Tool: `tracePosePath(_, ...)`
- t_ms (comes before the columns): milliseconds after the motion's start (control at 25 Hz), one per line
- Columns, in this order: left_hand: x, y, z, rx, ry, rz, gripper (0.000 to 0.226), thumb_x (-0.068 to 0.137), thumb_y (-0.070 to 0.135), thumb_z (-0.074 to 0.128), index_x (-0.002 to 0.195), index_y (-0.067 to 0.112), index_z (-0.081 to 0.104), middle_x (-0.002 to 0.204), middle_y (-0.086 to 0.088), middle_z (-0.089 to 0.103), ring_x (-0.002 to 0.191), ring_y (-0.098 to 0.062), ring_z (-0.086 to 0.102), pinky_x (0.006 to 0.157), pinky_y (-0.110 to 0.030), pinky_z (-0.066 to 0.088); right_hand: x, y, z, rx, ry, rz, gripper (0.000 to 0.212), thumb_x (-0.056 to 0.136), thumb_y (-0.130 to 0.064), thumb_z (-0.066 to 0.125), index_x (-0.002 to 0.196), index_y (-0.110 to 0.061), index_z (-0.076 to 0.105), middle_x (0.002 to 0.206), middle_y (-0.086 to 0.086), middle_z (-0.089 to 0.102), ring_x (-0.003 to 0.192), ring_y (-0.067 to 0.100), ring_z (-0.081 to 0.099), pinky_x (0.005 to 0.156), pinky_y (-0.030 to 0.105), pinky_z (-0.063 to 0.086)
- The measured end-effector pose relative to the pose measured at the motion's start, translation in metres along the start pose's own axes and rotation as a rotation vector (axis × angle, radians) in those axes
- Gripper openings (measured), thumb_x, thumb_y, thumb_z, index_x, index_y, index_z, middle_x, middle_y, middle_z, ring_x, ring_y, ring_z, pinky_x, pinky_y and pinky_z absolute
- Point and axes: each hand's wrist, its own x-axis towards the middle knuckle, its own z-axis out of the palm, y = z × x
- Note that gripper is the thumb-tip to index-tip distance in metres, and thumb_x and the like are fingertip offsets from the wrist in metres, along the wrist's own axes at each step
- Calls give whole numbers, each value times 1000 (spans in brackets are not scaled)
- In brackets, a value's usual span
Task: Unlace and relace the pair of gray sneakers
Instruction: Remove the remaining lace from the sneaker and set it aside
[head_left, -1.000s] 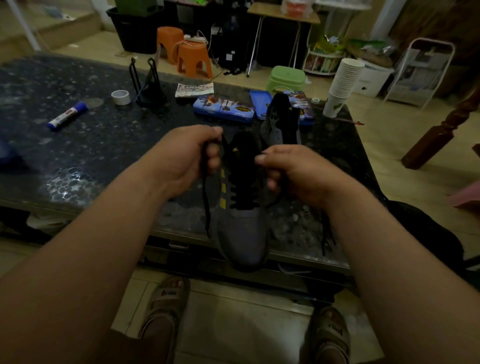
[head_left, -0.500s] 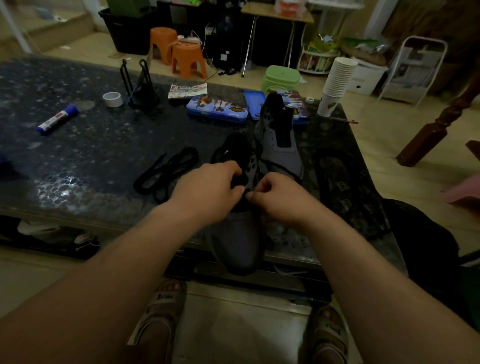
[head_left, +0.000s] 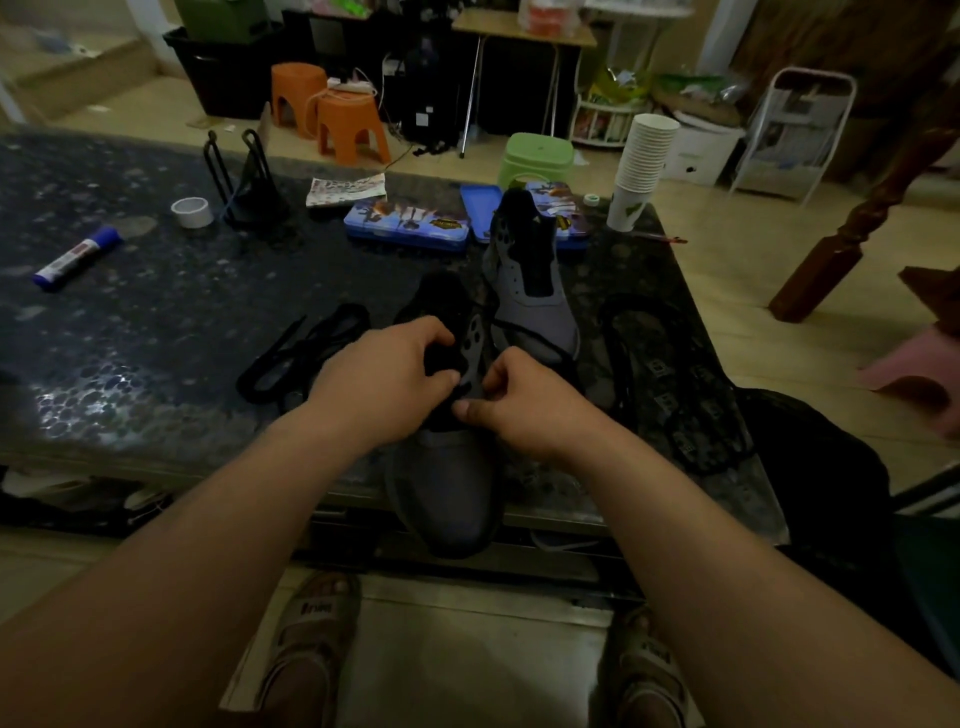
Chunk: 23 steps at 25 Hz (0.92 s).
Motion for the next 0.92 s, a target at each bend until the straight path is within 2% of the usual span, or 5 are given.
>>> tracePosePath(120, -7, -8, -5, -120, 60, -13, 40, 90, 35, 76, 115, 33, 44, 80, 5, 63, 73, -13, 64, 67, -40, 55, 0, 2, 1, 9, 45, -62, 35, 87, -39, 78, 101, -21, 52, 90, -3, 61, 78, 12, 57, 63, 33, 47)
tracePosePath(320, -14, -17, 0, -280, 73, -128, 35, 94, 35, 73, 110, 22, 44, 91, 4, 64, 77, -12, 64, 66, -31, 52, 2, -3, 12, -290, 292, -425, 26, 98, -34, 61, 123, -39, 57, 100, -10, 53, 94, 14, 58, 76, 38, 52)
tracePosePath(480, -6, -18, 5, -285, 134, -145, 27, 93, 33, 70, 101, 22, 47, 82, 5, 63, 74, -15, 64, 70, -41, 55, 8, -17, 21, -333, 330, -457, 30, 101, -34, 52, 130, -37, 60, 111, -6, 63, 104, 17, 60, 80, 39, 53)
tracePosePath(760, -7, -25, 0, -584, 36, -236, 7, 101, 18, 62, 99, 14, 56, 84, -12, 70, 76, -23, 74, 71, -45, 63, 19, -23, 21, -389, 284, -439, 24, 95, -35, 65, 118, -36, 62, 94, -9, 62, 91, 16, 60, 71, 37, 52)
tracePosePath(920, -16, -27, 4, -577, -73, -246, 22, 89, 21, 72, 102, 20, 55, 88, -6, 70, 78, -22, 70, 70, -47, 59, 26, -26, 22, -442, 288, -461, 13, 95, -32, 63, 107, -30, 67, 96, -5, 66, 92, 21, 62, 71, 38, 52)
